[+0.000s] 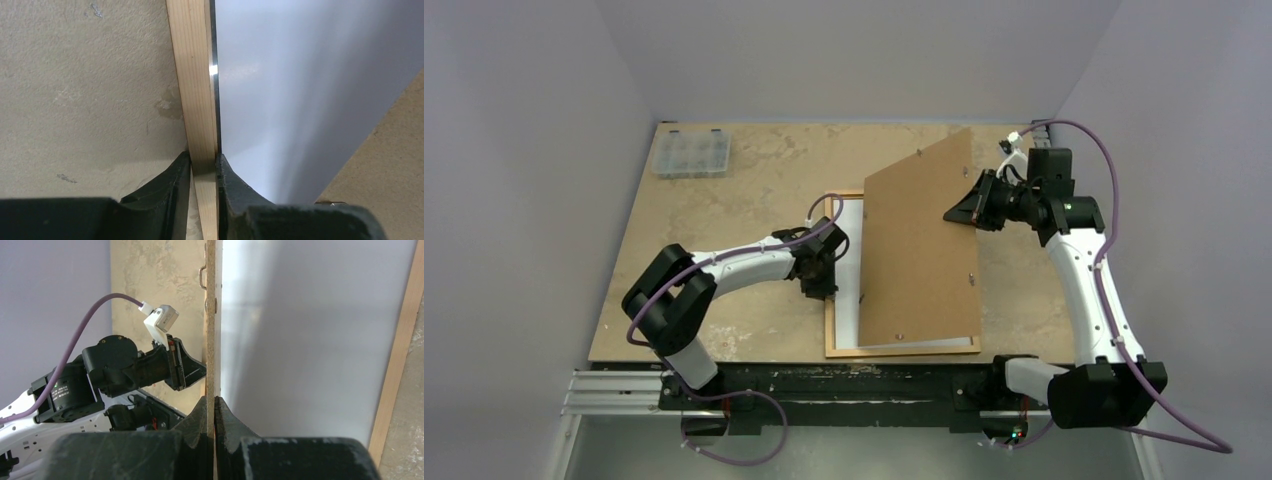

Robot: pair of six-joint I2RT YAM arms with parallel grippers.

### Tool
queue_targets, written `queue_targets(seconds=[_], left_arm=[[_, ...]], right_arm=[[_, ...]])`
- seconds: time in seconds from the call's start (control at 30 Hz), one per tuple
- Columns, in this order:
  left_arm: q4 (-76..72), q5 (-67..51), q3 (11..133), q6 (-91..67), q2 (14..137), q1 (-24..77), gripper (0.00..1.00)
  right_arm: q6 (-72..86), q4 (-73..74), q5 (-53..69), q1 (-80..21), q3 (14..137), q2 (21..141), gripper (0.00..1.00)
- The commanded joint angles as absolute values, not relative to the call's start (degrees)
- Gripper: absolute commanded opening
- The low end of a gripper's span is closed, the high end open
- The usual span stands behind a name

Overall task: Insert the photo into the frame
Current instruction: Place the photo frame item in the photo frame.

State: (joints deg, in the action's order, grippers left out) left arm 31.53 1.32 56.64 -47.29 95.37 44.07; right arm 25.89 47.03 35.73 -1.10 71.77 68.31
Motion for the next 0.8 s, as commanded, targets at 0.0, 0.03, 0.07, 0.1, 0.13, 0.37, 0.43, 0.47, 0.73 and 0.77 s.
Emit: queue_targets(seconds=[0.0,0.03,0.07,0.1,0.13,0.37,0.43,0.47,0.73,0.77], left_arm=[[33.0,4.3,56.4,-43.3,95.8,44.1,0.15],[33.2,4.5,56.4,-42.8,95.6,44.1,0.13],[33.4,4.8,56.4,-42.5,95.5,44.1,0.13],[33.7,5.0,56.5,-42.4,95.3,44.1,0.12],[33.6,4.8,56.7,-42.0,95.2,44.1,0.11],[34.5,3.8,57.6,-40.8,94.3,44.1,0.18],[34.4,2.9,57.5,-41.4,93.5,44.1,0.29],[34.4,2.7,57.4,-41.6,92.9,44.1,0.36],[33.4,-1.4,56.4,-43.6,83.6,43.3,0.65],[32.9,-2.1,56.0,-44.0,82.3,42.9,0.67]], right_arm=[[26.4,42.7,39.3,-1.0,72.4,67.7,0.0],[26.5,42.6,39.4,-1.0,72.1,67.7,0.0],[26.5,42.4,39.5,-1.0,71.9,67.7,0.0],[26.5,42.2,39.6,-1.0,71.6,67.8,0.0],[26.5,41.9,39.9,-0.9,71.3,67.8,0.0],[27.0,41.7,40.2,-1.0,71.2,67.7,0.0],[27.0,41.7,40.3,-1.0,71.3,67.8,0.0],[27.0,41.8,40.3,-0.9,71.3,67.7,0.0],[27.2,41.2,41.2,-1.0,70.7,67.6,0.0],[27.2,40.8,41.5,-0.9,70.6,67.6,0.0]])
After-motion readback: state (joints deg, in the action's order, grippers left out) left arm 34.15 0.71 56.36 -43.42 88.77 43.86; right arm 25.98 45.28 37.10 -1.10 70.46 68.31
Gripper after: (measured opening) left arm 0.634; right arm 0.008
